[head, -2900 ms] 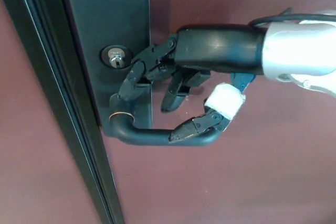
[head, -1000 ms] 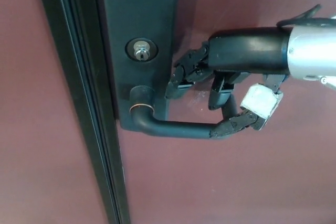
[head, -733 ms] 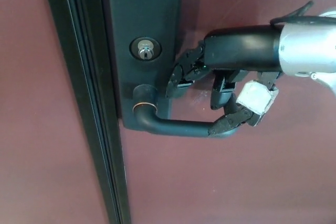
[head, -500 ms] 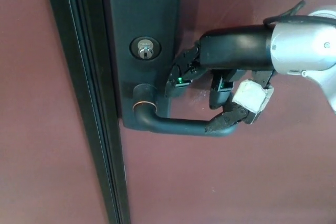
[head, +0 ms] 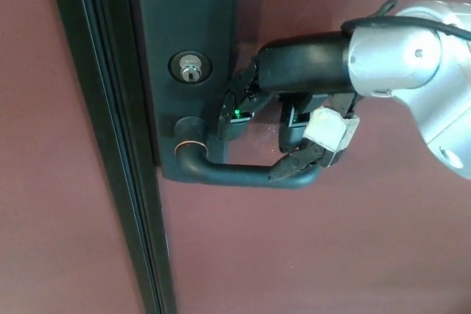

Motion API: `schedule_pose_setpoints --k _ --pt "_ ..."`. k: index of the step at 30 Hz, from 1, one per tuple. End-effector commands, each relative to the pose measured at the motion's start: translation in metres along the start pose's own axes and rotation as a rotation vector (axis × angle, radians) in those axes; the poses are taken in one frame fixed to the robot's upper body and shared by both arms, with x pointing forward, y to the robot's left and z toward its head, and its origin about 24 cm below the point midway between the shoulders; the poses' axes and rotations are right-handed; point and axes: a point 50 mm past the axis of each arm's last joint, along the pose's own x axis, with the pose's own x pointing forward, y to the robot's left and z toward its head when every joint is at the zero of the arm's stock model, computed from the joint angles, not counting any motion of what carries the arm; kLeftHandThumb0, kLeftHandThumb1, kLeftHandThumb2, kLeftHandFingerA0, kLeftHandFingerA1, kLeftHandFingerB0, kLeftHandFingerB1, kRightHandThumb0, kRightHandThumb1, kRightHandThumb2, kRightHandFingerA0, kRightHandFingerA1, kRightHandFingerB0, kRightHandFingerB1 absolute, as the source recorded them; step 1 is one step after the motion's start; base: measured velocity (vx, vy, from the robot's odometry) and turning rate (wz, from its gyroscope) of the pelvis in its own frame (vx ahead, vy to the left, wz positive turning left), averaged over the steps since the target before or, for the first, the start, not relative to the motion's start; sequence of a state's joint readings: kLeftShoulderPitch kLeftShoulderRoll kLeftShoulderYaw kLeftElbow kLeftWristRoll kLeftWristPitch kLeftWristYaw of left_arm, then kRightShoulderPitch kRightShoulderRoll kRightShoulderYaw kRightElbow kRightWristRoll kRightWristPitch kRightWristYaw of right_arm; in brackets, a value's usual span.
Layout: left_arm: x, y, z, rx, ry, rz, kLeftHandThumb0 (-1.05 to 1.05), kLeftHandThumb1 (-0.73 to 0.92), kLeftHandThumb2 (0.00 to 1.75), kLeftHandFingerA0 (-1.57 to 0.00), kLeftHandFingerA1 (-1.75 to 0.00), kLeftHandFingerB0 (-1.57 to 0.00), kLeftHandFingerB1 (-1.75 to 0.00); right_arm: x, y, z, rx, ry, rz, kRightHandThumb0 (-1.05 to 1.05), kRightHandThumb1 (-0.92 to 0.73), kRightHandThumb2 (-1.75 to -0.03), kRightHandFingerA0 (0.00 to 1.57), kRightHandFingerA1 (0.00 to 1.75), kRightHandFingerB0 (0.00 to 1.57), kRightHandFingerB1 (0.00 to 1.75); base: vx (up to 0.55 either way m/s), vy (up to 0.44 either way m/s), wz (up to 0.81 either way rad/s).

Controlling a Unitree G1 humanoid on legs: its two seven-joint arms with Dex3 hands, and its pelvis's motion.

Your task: The robot walks towards the door handle and put its right hand on it and twist the handle

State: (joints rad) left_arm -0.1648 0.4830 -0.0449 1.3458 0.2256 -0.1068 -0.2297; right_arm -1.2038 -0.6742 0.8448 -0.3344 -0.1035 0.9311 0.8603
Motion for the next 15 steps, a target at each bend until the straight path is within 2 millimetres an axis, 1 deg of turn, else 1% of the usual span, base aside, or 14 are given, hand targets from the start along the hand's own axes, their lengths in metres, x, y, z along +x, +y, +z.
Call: schedule_pose_setpoints --k 1,6,7,8,10,12,15 --pt "0.0013 -0.0026 0.0029 -0.003 0.007 -0.006 -0.41 0.61 0.58 -0.68 -0.46 -0.48 -0.39 0.0179 0.0174 -0.0177 0.102 0.067 0.103 -0.6 -0.44 -0.78 0.63 0.6 0.37 0.46 0.0 0.0 0.0" --pt "0.0013 -0.0025 0.003 -0.004 0.008 -0.007 -0.41 0.61 0.58 -0.68 -0.46 -0.48 -0.39 0.019 0.018 -0.0168 0.099 0.068 0.097 -0.6 -0.44 -0.78 0.63 0.6 0.37 0.46 0.0 0.0 0.0" --pt "0.0014 -0.0021 0.0034 -0.007 0.011 -0.005 -0.4 0.61 0.58 -0.68 -0.46 -0.49 -0.39 0.0229 0.02 -0.0137 0.106 0.051 0.09 -0.62 -0.45 -0.77 0.68 0.61 0.4 0.47 0.0 0.0 0.0" --pt "0.0015 -0.0021 0.0035 -0.007 0.011 -0.004 -0.4 0.61 0.58 -0.68 -0.46 -0.49 -0.39 0.0233 0.0202 -0.0133 0.107 0.049 0.089 -0.62 -0.45 -0.77 0.68 0.61 0.4 0.47 0.0 0.0 0.0" --pt "0.0015 -0.0022 0.0037 -0.006 0.011 -0.004 -0.4 0.61 0.58 -0.68 -0.46 -0.49 -0.39 0.0245 0.0198 -0.0122 0.111 0.045 0.088 -0.59 -0.44 -0.78 0.66 0.62 0.39 0.47 0.0 0.0 0.0" --pt "0.0015 -0.0018 0.0047 -0.011 0.007 -0.008 -0.4 0.61 0.58 -0.68 -0.46 -0.49 -0.39 0.0259 0.018 -0.0112 0.117 0.04 0.083 -0.59 -0.44 -0.78 0.62 0.6 0.41 0.48 0.0 0.0 0.0" --pt "0.0017 -0.0011 0.0064 -0.008 0.005 -0.004 -0.4 0.6 0.58 -0.68 -0.46 -0.49 -0.39 0.0273 0.0148 -0.0112 0.134 0.032 0.074 -0.59 -0.44 -0.79 0.61 0.61 0.44 0.5 0.0 0.0 0.0"
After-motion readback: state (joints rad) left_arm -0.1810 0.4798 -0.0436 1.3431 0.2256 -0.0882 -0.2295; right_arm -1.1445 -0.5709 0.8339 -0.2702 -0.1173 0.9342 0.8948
